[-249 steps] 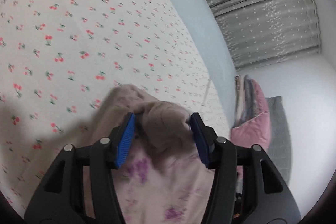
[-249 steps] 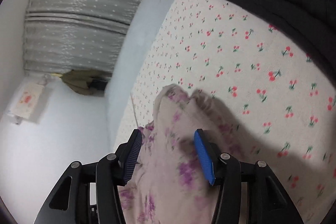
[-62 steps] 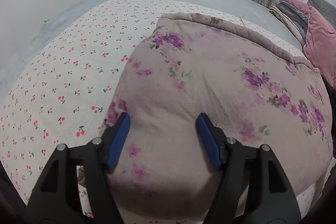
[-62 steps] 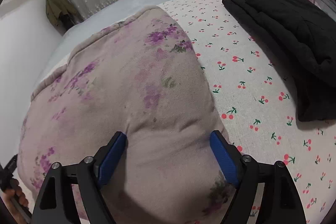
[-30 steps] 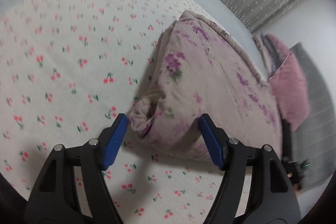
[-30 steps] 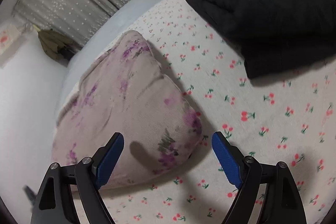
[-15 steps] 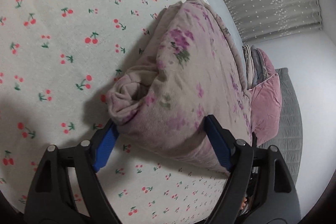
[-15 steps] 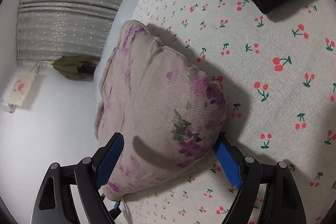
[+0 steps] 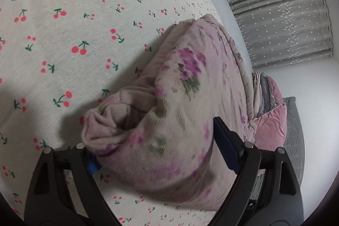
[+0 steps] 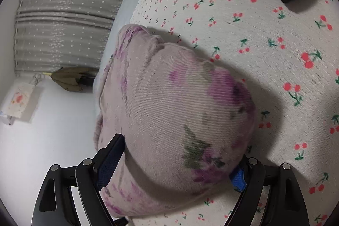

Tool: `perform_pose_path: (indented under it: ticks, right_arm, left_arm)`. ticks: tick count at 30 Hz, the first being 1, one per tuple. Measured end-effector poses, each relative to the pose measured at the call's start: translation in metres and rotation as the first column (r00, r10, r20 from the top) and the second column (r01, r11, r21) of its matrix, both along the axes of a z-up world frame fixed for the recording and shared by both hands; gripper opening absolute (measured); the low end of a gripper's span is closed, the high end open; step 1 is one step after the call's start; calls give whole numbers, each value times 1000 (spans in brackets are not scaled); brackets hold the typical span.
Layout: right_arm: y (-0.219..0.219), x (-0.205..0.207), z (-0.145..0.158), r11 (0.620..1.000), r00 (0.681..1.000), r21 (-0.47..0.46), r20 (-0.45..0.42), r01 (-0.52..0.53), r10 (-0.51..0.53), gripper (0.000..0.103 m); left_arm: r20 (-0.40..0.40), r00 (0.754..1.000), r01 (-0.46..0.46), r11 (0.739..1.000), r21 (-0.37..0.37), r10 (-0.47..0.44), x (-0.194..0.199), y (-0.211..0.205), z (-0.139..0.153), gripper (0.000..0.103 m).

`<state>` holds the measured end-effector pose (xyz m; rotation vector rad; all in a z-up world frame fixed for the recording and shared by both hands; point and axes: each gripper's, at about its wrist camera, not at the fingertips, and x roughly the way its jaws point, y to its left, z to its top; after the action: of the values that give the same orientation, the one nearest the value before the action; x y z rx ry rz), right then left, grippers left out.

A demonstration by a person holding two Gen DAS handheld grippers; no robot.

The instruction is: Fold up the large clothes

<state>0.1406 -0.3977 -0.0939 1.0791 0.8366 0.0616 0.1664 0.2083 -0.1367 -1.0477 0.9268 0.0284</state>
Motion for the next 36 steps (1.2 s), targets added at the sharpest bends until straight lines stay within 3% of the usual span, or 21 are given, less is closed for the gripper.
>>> perform_pose_path:
  ticks: [3, 4, 6, 8, 11, 14, 18, 23, 26, 30, 36]
  right_arm:
    - [7, 7, 4, 999, 1000, -45, 11, 13, -13, 88]
    - [9, 9, 6, 998, 1000, -67, 16, 18, -17, 87]
    - [13, 11, 13, 992, 1000, -128, 29, 15, -11, 62]
    - [17, 11, 24, 984, 998, -180, 69, 10, 2, 46]
    - [29, 1, 63, 951, 983, -307, 182, 23, 35, 38]
    - [32, -8, 81, 950, 968, -312, 245, 31, 49, 37]
    - [30, -7, 74, 952, 974, -306, 220, 12, 58, 36]
    - [27, -12, 75, 954, 973, -299, 226, 20, 50, 36]
    - [37, -20, 89, 938, 962, -346, 267, 35, 63, 35]
    - [40, -24, 103, 946, 952, -324, 297, 30, 72, 35]
    - [63, 0, 137, 919, 949, -394, 296, 18, 109, 33]
  left_arm:
    - [15, 1000, -22, 999, 41, 21, 4, -4, 5, 79]
    - [30, 999, -39, 998, 55, 37, 4, -4, 9, 69]
    - [72, 997, -46, 993, 106, 39, 2, -6, 20, 56]
    - [107, 994, -50, 987, 152, 34, 3, -9, 33, 46]
    - [170, 984, -81, 980, 180, 50, -2, -5, 53, 42]
    - [180, 982, -89, 980, 176, 57, -6, 2, 57, 41]
    - [172, 984, -83, 979, 187, 51, -5, 3, 52, 41]
    - [195, 980, -79, 971, 226, 34, -4, -6, 68, 39]
    - [196, 980, -76, 971, 225, 32, -3, -1, 76, 39]
    - [193, 981, -49, 979, 199, 10, 3, 10, 87, 38]
    - [171, 984, 7, 974, 228, -47, 38, 25, 114, 37]
